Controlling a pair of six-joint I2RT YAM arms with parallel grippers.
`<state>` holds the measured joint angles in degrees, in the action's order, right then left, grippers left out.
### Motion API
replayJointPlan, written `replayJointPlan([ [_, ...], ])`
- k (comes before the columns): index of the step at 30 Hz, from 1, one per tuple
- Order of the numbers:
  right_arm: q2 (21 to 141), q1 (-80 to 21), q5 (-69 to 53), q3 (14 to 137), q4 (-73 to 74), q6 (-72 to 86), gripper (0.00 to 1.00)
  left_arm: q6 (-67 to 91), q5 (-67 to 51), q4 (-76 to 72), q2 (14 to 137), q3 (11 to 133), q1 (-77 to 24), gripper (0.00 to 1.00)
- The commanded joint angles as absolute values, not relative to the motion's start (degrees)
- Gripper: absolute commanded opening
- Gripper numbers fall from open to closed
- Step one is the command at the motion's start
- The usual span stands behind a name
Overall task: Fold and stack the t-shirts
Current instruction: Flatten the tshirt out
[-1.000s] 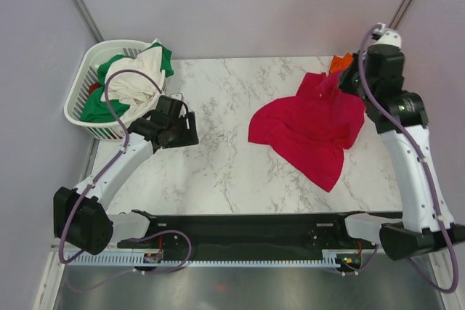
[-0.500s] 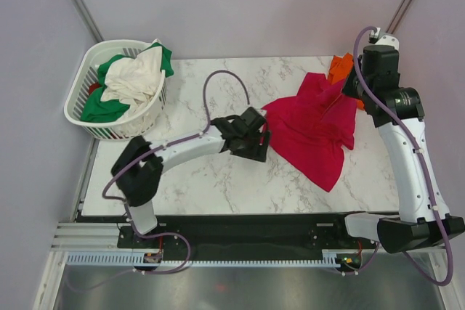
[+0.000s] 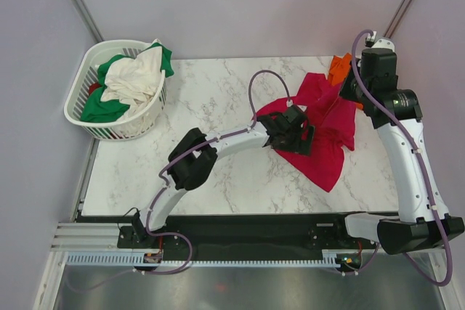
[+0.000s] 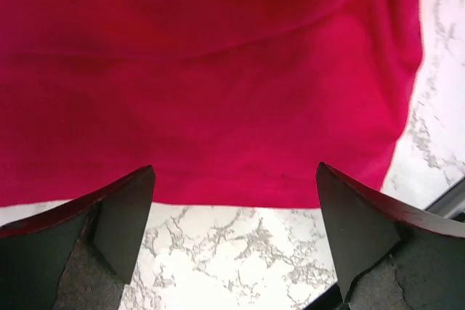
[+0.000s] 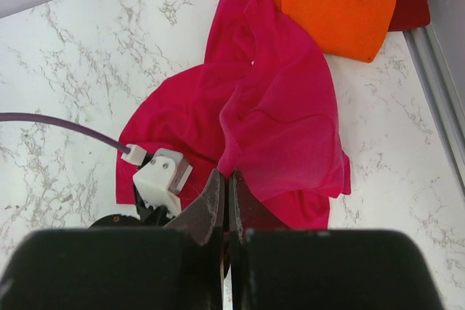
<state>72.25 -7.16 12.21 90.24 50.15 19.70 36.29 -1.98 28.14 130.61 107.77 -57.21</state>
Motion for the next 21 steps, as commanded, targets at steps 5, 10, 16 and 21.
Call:
replayJointPlan([
  [5,70.1,-7.0,10.0,89.1,47.1,19.6,0.0,39.3,-0.2,31.9,136.0,112.9,-57.7,0.99],
  [10,70.0,-7.2,9.7,88.5,46.7,19.4,0.0,36.9,4.9,39.5,141.9,119.0,-58.0,0.61],
  [16,69.7,-7.0,9.0,88.0,46.4,19.5,0.0,36.7,9.1,43.2,139.3,113.5,-54.9,0.48],
  [21,69.3,-7.0,8.3,87.6,46.3,19.6,0.0,34.4,12.7,43.2,129.8,100.3,-44.8,0.49],
])
